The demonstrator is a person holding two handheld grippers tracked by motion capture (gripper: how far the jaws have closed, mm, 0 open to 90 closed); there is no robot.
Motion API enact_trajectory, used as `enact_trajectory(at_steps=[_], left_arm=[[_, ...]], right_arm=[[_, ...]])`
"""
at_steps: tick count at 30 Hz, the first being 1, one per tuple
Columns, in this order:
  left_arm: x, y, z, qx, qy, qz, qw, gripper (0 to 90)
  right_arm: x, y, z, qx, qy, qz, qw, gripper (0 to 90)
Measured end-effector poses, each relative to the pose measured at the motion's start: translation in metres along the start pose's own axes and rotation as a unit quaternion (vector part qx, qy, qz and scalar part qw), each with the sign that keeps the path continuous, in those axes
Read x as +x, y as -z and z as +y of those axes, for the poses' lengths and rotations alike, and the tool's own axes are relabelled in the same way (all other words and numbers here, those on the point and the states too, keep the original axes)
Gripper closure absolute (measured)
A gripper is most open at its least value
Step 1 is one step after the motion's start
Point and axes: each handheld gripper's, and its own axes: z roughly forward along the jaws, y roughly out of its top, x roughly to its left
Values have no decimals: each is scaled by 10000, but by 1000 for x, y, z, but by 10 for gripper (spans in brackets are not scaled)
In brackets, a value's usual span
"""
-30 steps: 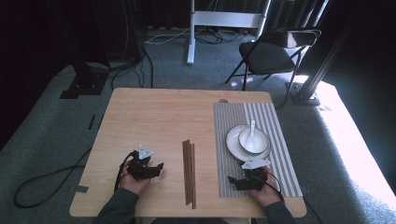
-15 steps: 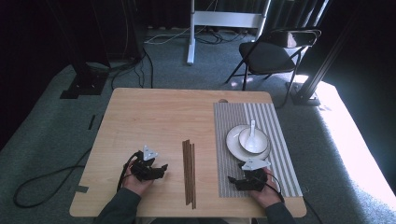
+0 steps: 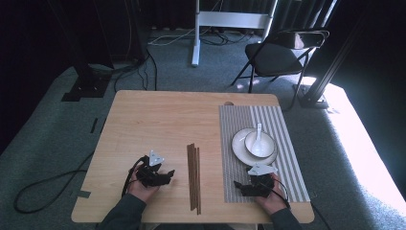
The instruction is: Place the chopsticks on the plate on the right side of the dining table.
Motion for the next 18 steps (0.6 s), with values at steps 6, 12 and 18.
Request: enact_trajectory(at_steps=[6, 12, 18], left_arm=[[-4, 0, 1, -14, -16, -45, 10000, 325], [-8, 0, 2, -9, -67, -83, 9999, 325], [-12, -1, 3, -18, -92, -126, 9999, 325]], right_arm=[[0, 0, 0, -19, 24, 15, 10000, 253], [2, 1, -1, -35, 83, -7, 10000, 260], [0, 1, 0, -18, 24, 52, 10000, 263]])
